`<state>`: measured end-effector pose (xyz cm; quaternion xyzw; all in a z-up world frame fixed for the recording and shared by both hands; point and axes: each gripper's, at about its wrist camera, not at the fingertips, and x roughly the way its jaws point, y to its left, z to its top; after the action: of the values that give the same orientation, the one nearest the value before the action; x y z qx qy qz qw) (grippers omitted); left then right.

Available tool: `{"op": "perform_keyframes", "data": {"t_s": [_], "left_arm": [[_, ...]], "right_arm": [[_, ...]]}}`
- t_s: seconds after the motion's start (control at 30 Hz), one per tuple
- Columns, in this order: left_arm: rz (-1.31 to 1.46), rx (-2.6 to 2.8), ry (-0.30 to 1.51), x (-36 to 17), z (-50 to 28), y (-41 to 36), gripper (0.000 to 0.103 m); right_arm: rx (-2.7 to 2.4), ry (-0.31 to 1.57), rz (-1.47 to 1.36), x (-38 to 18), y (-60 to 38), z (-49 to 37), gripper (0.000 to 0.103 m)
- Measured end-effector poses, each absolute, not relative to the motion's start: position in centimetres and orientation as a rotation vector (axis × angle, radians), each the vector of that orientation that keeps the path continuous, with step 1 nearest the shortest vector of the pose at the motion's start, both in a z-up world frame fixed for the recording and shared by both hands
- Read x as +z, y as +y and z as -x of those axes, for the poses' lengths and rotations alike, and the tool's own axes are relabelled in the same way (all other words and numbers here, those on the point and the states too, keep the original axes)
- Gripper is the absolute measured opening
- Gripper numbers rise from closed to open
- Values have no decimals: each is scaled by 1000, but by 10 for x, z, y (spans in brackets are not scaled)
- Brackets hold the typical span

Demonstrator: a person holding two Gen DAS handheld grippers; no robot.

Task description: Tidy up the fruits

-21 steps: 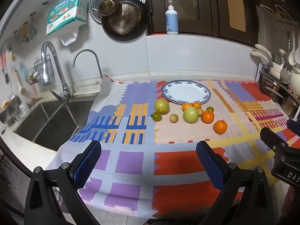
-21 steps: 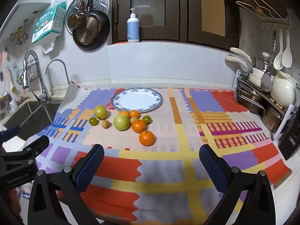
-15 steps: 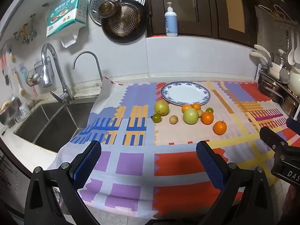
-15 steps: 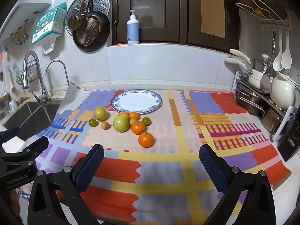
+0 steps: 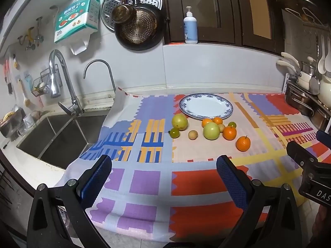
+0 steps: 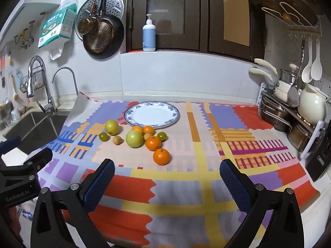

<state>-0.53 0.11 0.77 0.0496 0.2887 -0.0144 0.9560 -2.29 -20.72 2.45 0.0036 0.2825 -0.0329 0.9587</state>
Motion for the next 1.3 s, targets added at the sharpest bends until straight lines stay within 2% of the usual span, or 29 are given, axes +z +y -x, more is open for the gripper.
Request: {"op": "perform_keyframes", "data": {"t_s": [1.3], "left_arm": [[-92, -23, 567, 11, 8, -4, 103]], "right_arm": [[-52, 568, -21, 29, -208, 24, 102]]}}
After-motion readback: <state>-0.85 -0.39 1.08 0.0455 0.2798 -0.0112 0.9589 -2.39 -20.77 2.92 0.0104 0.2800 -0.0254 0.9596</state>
